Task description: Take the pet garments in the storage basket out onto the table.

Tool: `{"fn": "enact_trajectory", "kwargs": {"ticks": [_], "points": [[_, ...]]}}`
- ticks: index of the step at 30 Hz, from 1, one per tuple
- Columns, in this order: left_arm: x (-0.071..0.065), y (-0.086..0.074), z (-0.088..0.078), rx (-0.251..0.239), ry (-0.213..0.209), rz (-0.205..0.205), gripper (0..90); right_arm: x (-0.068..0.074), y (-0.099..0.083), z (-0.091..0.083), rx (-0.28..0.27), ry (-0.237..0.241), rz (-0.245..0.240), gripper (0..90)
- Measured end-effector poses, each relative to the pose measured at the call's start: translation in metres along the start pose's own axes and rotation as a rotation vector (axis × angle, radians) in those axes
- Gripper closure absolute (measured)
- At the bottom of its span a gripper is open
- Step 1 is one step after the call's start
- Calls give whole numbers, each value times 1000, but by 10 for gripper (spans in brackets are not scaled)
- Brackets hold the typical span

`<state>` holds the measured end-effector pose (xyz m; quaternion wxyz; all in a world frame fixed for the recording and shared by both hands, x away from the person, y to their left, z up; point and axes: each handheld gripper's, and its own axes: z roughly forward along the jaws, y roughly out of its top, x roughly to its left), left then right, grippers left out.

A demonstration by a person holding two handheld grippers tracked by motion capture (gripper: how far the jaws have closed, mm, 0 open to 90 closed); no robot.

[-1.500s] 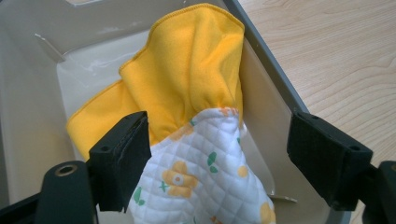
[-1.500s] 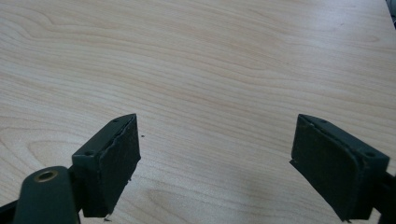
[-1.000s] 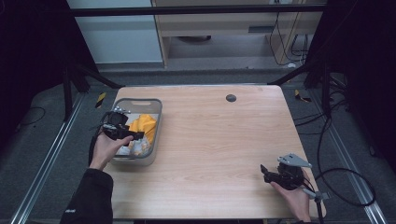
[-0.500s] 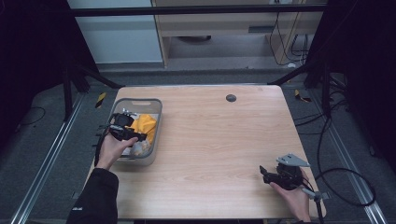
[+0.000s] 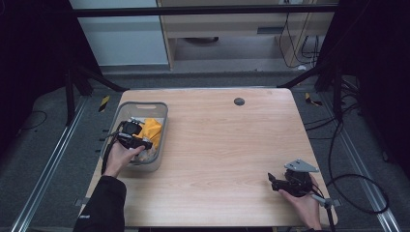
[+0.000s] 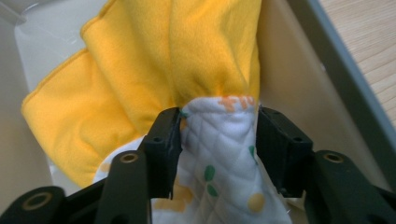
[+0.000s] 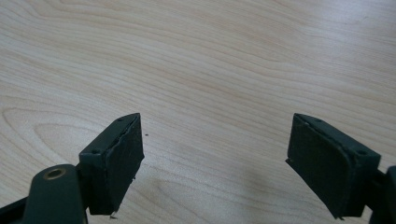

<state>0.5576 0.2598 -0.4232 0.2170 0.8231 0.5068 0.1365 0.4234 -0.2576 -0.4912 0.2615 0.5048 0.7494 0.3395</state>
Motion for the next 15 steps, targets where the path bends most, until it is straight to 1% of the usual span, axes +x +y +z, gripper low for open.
{"fn": "enact_trajectory", "kwargs": {"ticks": [1,3,5,7,9,11,15], "points": [[0,0,1,9,4,0,524,0,0,0,4,0,-2,180],[1,-1,1,12,4,-13,560,0,0,1,6,-2,-10,180],[3,-1,1,13,-4,-28,611,0,0,1,5,-1,-12,180],[4,-1,1,15,-11,-34,664,1,0,1,9,1,-5,179],[5,-1,0,20,-10,-40,715,1,0,1,12,-2,-10,179],[5,-1,-1,22,-9,-46,744,0,-1,2,11,-6,-19,179],[5,-1,-4,19,4,-46,777,0,-1,2,11,-7,-17,179]]}}
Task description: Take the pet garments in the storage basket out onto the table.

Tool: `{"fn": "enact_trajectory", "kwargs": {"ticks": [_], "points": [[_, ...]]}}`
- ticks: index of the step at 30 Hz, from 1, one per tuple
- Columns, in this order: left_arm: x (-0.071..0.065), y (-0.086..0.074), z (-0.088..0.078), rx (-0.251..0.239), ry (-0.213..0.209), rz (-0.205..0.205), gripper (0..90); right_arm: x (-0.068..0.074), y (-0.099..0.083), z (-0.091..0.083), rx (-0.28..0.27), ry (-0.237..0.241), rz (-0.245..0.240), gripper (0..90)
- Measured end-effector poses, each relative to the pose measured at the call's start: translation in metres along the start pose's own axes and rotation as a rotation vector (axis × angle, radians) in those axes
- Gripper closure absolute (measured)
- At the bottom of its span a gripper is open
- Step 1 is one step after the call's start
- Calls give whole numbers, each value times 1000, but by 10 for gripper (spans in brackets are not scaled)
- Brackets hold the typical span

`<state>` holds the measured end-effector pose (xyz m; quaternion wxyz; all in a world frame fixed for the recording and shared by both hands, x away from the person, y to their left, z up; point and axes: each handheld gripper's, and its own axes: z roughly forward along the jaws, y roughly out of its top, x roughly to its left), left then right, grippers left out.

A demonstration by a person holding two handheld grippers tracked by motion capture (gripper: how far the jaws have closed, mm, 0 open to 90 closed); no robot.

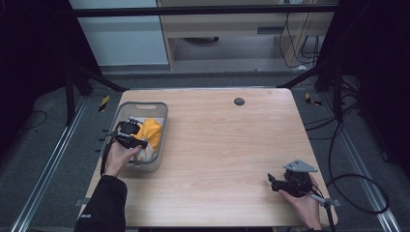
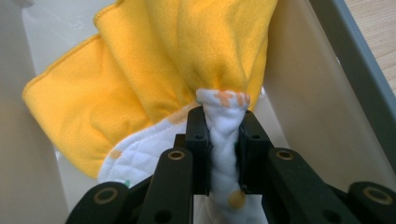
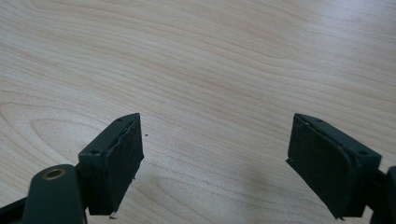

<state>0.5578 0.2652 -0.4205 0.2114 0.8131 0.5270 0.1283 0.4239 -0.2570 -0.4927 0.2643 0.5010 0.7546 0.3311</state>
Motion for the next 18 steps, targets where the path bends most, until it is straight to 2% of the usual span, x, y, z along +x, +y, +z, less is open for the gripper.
{"fn": "enact_trajectory", "kwargs": {"ticks": [8,11,18], "points": [[5,-2,-14,-30,5,-24,795,0,0,0,2,-1,0,179],[7,-3,-25,-61,7,-36,797,0,0,0,1,-3,0,179],[9,-2,-46,-110,16,-30,801,0,0,0,2,-5,0,178]]}}
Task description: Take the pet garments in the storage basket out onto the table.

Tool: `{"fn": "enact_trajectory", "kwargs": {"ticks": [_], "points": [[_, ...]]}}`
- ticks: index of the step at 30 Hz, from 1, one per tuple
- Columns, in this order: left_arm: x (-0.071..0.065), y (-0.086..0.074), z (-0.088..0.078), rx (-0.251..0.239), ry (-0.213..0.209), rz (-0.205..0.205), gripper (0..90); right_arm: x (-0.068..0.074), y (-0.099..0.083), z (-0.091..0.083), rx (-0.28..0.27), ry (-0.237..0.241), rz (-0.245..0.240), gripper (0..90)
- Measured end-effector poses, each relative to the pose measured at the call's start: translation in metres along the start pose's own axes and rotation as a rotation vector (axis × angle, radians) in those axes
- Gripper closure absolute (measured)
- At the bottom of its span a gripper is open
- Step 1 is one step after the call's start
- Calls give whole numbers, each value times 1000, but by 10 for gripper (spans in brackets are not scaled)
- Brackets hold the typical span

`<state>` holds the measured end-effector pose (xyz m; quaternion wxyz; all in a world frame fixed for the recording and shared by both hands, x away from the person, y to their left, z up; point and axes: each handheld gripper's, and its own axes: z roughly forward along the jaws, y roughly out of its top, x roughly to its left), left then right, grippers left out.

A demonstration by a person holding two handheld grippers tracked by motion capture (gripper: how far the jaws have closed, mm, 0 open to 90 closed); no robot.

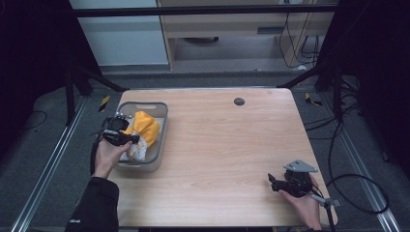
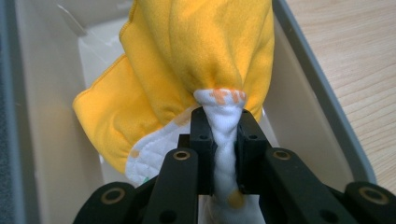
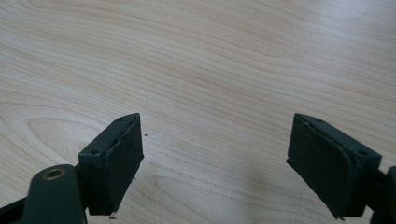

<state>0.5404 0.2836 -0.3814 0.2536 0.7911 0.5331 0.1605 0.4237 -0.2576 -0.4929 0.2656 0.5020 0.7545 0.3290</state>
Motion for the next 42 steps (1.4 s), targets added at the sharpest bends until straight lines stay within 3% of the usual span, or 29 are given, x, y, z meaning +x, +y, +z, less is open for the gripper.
{"fn": "enact_trajectory", "kwargs": {"ticks": [12,17,21,34,42], "points": [[-5,8,-33,-74,9,20,806,0,0,0,-3,0,3,178],[-12,10,-47,-90,9,54,806,0,0,0,-3,-3,2,177],[-22,12,-63,-121,-12,90,806,0,-1,-1,-5,-4,1,176],[-49,15,-92,-173,-58,176,806,0,-1,-1,-7,-8,-1,173],[-68,15,-99,-184,-95,227,806,0,-1,-1,-12,-8,-2,172]]}}
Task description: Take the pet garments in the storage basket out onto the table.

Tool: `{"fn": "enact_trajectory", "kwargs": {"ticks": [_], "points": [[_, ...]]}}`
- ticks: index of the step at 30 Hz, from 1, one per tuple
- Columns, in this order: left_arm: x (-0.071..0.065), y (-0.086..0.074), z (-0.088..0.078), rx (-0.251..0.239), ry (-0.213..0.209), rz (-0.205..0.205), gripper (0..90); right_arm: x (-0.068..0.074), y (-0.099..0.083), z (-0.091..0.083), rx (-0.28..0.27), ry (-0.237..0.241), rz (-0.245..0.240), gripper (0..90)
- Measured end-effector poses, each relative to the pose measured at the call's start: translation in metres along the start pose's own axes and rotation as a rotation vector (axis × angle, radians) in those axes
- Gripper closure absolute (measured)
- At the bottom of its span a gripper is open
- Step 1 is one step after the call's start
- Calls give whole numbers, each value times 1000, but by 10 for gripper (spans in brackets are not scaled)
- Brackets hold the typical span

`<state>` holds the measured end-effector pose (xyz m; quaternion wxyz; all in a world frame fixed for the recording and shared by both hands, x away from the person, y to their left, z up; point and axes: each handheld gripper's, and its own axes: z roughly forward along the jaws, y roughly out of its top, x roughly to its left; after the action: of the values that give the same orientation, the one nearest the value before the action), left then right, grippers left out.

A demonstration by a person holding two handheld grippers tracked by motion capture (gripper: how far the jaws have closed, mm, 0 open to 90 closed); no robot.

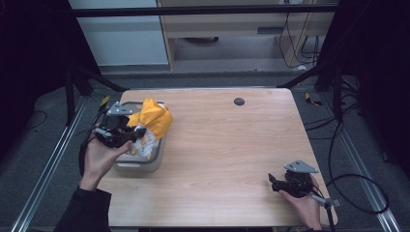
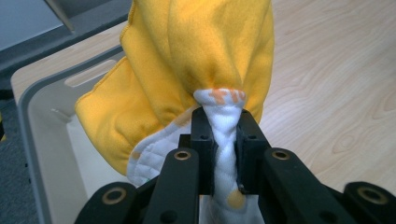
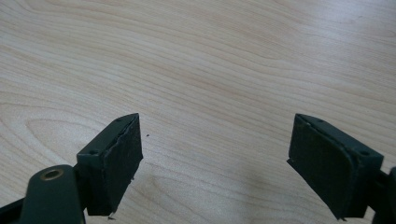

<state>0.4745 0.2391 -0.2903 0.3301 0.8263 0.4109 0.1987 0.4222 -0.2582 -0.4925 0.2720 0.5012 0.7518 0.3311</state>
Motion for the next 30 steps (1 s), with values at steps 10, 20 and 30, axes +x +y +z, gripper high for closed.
{"fn": "enact_trajectory", "kwargs": {"ticks": [10,20,30], "points": [[-22,9,4,6,-58,54,806,0,0,0,-3,4,8,170],[-42,17,12,24,-94,101,807,0,0,-1,-11,3,14,169],[-61,22,27,27,-138,139,807,-1,0,-3,-22,4,14,167]]}}
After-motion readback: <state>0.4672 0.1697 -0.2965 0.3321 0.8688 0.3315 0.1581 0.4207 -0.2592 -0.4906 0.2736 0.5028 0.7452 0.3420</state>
